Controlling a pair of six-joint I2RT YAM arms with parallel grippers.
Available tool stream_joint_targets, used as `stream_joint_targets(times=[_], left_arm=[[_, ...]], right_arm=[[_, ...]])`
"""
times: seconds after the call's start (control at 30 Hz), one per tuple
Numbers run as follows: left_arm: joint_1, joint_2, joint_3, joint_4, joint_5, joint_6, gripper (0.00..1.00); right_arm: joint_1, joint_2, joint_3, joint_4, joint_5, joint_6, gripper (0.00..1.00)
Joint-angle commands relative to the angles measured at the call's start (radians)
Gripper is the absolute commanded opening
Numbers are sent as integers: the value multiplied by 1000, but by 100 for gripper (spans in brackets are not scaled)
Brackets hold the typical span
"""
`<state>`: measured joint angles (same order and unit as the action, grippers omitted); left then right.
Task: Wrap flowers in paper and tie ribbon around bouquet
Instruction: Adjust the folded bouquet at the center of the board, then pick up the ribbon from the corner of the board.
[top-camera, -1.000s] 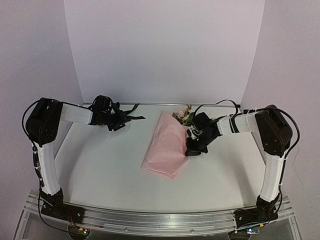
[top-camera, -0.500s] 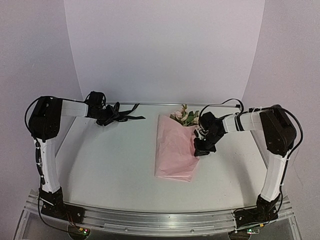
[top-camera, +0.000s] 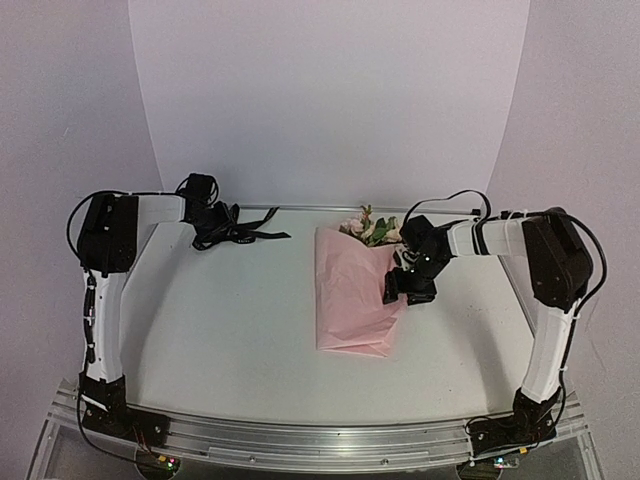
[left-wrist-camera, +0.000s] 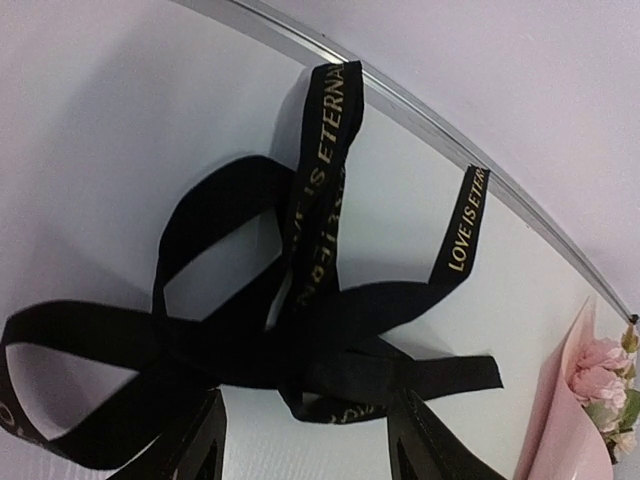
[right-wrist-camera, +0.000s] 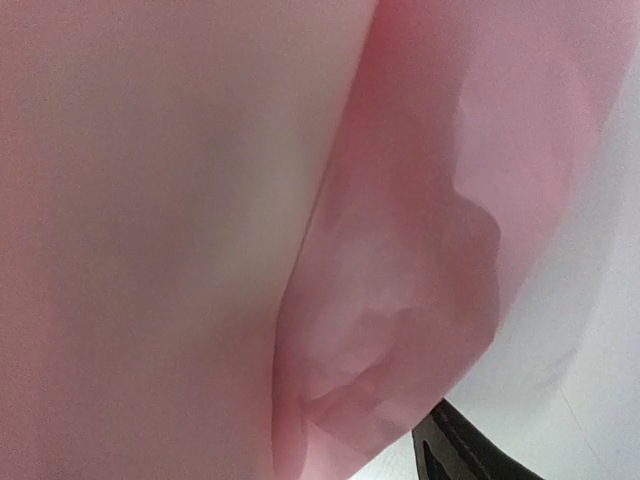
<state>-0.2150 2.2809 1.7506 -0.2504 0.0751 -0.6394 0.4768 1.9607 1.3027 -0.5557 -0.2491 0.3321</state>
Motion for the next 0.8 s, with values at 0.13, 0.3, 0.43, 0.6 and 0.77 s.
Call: stream_joint_targets(times=[0.13,0.3,0.43,0.6,0.77], left_arm=[[4,143,211,-97,-186,122,56],[2,208,297,-146,-211,147,53],[-2,222,293,-149,-219,149,38],[-1,186,248,-134,-170,158,1],[-9,-36,21,-48,-89,136,0]], right_arm=[[6,-228,-62,-26,69,95,81],[5,-315,-89,-27,97,116,82],[6,-365,-92,-27,98,125,82],[5,-405,-87,-33,88,146,80],[14,-462,-91,-38,79,175,78]])
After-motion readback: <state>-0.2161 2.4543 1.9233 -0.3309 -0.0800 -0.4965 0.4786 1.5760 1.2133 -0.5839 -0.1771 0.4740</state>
